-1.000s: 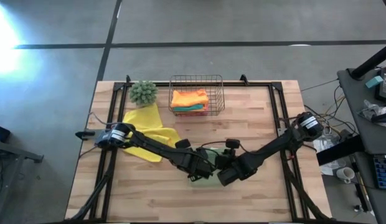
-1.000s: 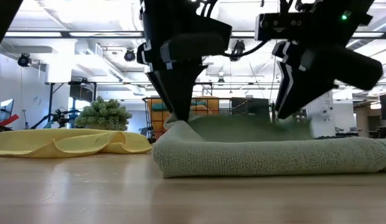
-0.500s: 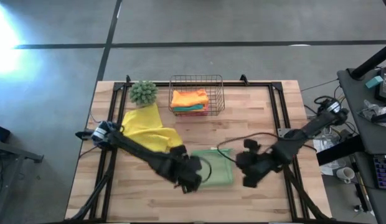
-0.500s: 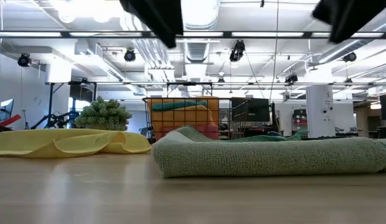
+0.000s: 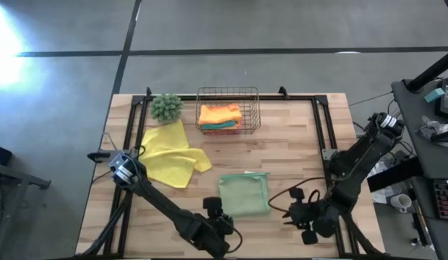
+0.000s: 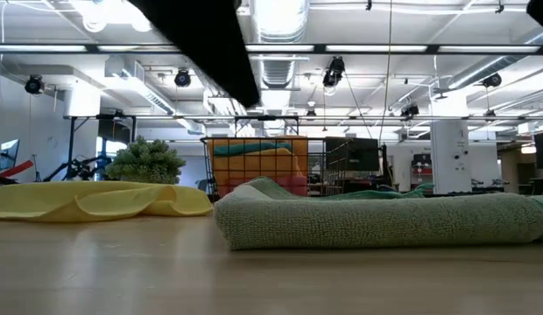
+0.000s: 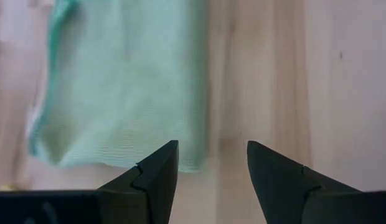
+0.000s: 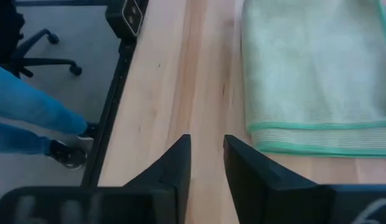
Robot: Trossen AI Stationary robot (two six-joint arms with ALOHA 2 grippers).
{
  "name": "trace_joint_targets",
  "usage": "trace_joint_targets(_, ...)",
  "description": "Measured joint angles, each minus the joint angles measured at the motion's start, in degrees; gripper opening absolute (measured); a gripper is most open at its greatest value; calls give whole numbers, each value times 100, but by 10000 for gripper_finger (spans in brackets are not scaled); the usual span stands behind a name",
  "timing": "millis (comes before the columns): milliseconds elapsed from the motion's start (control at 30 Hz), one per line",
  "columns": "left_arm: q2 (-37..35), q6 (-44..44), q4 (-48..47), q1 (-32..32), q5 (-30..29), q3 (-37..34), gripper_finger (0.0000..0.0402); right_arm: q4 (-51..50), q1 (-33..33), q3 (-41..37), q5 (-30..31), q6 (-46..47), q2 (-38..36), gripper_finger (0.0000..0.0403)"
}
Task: Fold microfiber towels
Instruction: Put the folded light green microfiber towel into the wire basket
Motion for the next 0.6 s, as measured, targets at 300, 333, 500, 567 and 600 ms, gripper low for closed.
trace_joint_targets(300, 261, 514, 557, 32, 74, -12, 176, 221, -35, 199, 83, -885, 983, 162)
trace_joint_targets(333, 304, 598, 605, 48, 85, -15, 176, 237, -48, 273, 134, -1120, 1126, 168)
trace_joint_targets(500, 430, 522, 619, 132, 91, -28, 176, 223, -189, 673, 524, -1915, 1849, 184)
trace_joint_targets(567, 485, 459, 607, 181, 82, -31, 176, 224, -304, 847, 566, -2135, 2098, 184)
trace_joint_targets(600, 509, 458, 601, 195, 72, -35, 176, 228, -364, 922, 586, -2196, 2219, 184)
